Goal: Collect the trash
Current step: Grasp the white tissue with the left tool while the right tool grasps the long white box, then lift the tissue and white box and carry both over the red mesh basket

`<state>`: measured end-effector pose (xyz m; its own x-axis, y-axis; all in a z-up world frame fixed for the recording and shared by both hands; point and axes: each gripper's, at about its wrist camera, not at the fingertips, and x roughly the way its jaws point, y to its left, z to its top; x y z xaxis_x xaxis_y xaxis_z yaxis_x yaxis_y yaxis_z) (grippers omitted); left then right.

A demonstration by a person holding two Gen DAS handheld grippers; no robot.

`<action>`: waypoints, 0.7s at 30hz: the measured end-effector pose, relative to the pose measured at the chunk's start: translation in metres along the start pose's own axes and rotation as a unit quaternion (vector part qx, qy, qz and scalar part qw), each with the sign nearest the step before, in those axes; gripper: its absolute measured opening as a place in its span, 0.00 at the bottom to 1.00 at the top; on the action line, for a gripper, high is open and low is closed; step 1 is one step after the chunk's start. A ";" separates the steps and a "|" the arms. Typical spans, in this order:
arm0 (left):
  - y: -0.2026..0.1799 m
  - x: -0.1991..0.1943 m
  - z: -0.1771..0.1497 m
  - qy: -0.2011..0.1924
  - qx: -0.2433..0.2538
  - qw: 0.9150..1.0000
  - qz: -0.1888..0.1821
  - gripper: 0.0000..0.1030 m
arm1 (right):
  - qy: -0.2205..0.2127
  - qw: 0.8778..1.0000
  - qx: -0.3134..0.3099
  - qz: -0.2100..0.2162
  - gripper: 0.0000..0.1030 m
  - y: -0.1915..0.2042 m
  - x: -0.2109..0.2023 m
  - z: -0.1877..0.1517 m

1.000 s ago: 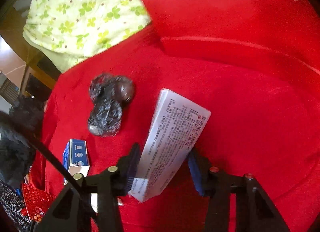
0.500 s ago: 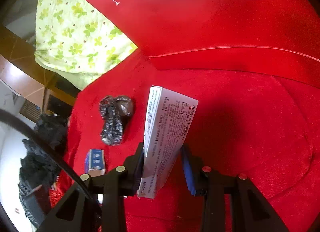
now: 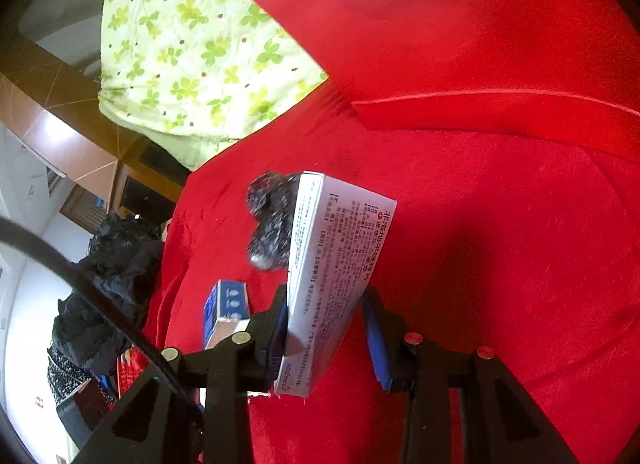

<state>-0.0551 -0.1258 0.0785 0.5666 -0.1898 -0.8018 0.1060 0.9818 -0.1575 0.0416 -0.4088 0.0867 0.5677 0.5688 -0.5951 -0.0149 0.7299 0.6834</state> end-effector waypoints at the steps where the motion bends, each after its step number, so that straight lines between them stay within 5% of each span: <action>1: 0.000 -0.002 0.000 -0.004 -0.001 1.000 -0.002 0.20 | 0.001 1.000 -0.002 0.001 0.37 0.001 -0.002 -0.002; 12: 0.013 -0.067 -0.021 -0.072 -0.008 0.997 0.023 0.20 | -0.011 0.999 -0.042 0.027 0.37 0.026 -0.009 -0.014; 21: 0.038 -0.120 -0.036 -0.114 -0.017 0.992 0.060 0.20 | -0.038 0.989 -0.133 0.051 0.37 0.091 -0.006 -0.043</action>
<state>-0.1490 -0.0661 0.1480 0.7440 -0.0619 -0.6653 0.0015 0.9959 -0.0910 0.0016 -0.3298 0.1342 0.6121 0.6216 -0.4888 -0.2848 0.7500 0.5970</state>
